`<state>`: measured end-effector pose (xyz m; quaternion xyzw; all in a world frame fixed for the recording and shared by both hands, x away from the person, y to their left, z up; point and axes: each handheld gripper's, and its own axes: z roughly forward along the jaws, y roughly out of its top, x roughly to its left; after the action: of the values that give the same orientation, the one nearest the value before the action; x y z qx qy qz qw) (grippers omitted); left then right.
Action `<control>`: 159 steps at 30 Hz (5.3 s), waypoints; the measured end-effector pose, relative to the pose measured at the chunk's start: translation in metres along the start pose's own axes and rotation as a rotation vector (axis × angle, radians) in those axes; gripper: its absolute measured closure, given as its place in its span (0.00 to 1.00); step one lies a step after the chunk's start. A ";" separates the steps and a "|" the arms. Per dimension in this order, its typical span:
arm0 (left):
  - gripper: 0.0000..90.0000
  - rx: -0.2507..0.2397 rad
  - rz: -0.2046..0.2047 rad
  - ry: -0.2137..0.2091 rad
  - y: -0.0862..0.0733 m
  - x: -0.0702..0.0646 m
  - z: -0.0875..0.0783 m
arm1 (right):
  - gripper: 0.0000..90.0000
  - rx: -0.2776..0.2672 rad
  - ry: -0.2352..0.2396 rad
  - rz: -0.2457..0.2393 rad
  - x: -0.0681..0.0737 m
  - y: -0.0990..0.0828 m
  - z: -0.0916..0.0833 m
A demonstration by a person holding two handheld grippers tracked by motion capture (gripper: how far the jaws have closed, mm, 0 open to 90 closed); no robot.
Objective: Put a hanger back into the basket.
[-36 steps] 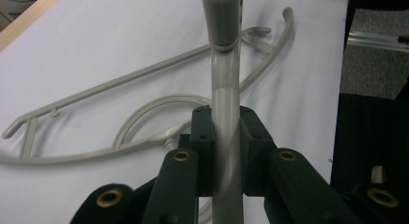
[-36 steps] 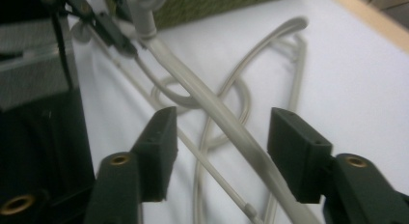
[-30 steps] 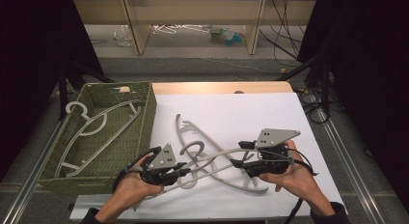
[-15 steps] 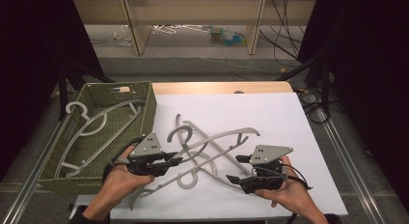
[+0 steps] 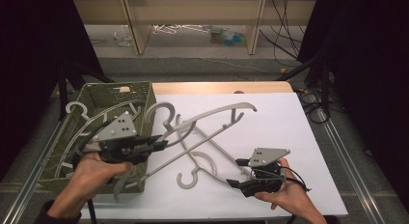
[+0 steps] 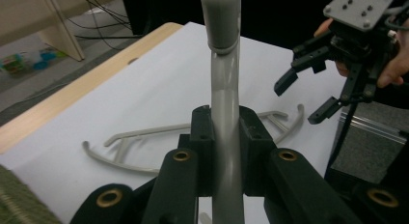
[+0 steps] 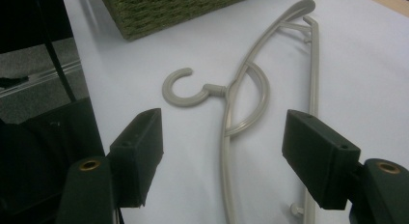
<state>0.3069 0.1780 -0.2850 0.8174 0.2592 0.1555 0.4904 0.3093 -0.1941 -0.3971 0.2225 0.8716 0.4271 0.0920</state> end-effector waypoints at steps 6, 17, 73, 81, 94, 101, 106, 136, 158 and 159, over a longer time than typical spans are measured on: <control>0.88 -0.016 -0.017 0.071 0.007 0.023 -0.023 | 0.33 0.020 0.005 0.007 -0.001 -0.003 0.003; 0.88 -0.002 -0.101 0.286 -0.013 0.099 -0.053 | 0.31 0.042 0.006 0.029 -0.002 -0.005 0.006; 0.87 0.293 -0.211 0.427 -0.119 0.198 -0.037 | 0.25 0.056 0.012 0.030 -0.005 -0.009 0.012; 0.87 0.298 -0.223 0.436 -0.131 0.207 -0.032 | 0.25 0.056 0.013 0.029 -0.005 -0.009 0.012; 0.84 0.289 -0.296 0.466 -0.137 0.208 -0.028 | 0.26 0.059 0.008 0.028 -0.005 -0.010 0.012; 0.79 0.309 -0.299 0.474 -0.147 0.215 -0.026 | 0.26 0.058 0.010 0.026 -0.005 -0.009 0.011; 0.76 0.323 -0.287 0.484 -0.145 0.217 -0.037 | 0.26 0.061 0.009 0.027 -0.005 -0.010 0.012; 0.45 0.032 -0.384 0.520 -0.122 0.148 -0.059 | 0.27 0.063 0.001 0.035 -0.006 -0.011 0.014; 0.20 -0.125 -0.194 0.272 -0.098 0.042 0.005 | 0.26 0.040 -0.006 0.042 -0.007 -0.014 0.017; 0.19 -0.130 -0.172 0.247 -0.098 0.032 0.009 | 0.26 0.041 -0.002 0.049 -0.007 -0.014 0.018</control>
<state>0.3111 0.2276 -0.3761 0.7335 0.3759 0.2285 0.5181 0.3173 -0.1923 -0.4196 0.2460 0.8743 0.4111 0.0777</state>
